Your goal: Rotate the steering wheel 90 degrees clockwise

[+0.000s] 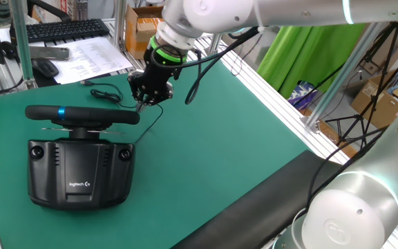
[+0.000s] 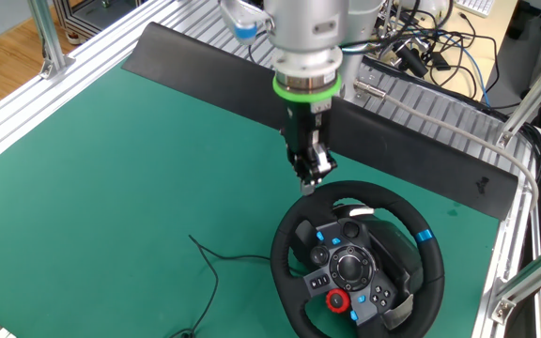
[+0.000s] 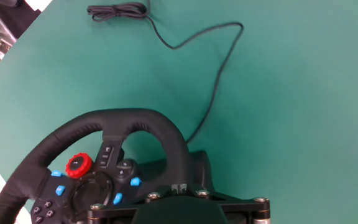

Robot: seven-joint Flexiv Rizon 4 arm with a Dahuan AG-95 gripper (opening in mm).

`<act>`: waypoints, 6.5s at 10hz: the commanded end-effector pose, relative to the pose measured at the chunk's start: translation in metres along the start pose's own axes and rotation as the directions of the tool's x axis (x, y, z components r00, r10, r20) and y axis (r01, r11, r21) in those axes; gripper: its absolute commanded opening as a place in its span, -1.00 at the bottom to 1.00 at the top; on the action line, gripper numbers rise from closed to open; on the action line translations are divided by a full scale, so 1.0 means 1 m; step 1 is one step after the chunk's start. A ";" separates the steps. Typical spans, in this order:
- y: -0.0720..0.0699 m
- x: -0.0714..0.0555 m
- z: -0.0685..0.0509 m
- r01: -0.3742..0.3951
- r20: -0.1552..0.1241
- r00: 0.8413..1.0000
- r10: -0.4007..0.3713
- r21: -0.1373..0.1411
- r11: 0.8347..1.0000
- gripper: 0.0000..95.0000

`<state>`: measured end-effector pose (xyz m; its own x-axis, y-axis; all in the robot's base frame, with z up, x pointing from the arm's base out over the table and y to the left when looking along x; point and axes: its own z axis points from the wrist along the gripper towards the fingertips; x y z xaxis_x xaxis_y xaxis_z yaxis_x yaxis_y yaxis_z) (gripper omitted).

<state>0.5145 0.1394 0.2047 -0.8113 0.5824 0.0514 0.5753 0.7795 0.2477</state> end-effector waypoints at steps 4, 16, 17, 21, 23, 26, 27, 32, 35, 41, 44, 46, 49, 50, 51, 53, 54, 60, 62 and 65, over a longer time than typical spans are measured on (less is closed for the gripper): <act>0.001 -0.020 0.002 0.030 0.028 0.999 -0.031 0.045 0.999 -1.00; -0.004 0.010 -0.011 0.028 -0.001 1.000 -0.028 0.154 0.988 -1.00; -0.006 0.013 -0.013 0.023 -0.004 1.000 -0.023 0.157 0.987 -1.00; -0.009 0.016 -0.015 -0.018 0.002 1.000 0.018 0.149 0.989 -1.00; -0.009 0.017 -0.015 -0.027 -0.001 1.000 0.028 0.141 0.990 -0.20; -0.011 0.021 -0.010 -0.049 -0.019 0.999 0.051 0.115 0.992 0.20; -0.012 0.022 -0.009 -0.060 -0.016 0.998 0.062 0.118 0.991 0.20; -0.013 0.023 -0.009 -0.068 -0.015 0.997 0.070 0.119 0.991 0.20; -0.013 0.023 -0.009 -0.068 -0.015 0.997 0.070 0.119 0.991 0.20; -0.013 0.023 -0.009 -0.068 -0.015 0.997 0.070 0.119 0.991 0.20; -0.013 0.023 -0.009 -0.068 -0.015 0.997 0.070 0.119 0.991 0.20; -0.013 0.023 -0.009 -0.068 -0.015 0.997 0.070 0.119 0.991 0.20; 0.005 -0.013 -0.024 -0.197 -0.084 0.976 0.200 0.038 0.980 0.60; 0.006 -0.014 -0.018 -0.233 -0.095 0.968 0.232 0.007 0.973 0.60; 0.006 -0.015 -0.016 -0.240 -0.096 0.966 0.239 0.002 0.971 0.60; 0.005 -0.010 -0.011 -0.286 -0.118 0.952 0.281 -0.019 0.958 0.60; 0.004 -0.008 -0.009 -0.311 -0.130 0.943 0.305 -0.030 0.950 0.60; 0.002 0.002 0.005 -0.426 -0.135 0.901 0.411 -0.113 0.897 0.60; 0.002 0.002 0.010 -0.424 -0.131 0.903 0.410 -0.111 0.899 0.20; 0.002 0.001 0.018 -0.425 -0.129 0.903 0.410 -0.116 0.898 0.20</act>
<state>0.5197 0.1478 0.1859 -0.5103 0.8137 0.2784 0.8494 0.4261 0.3115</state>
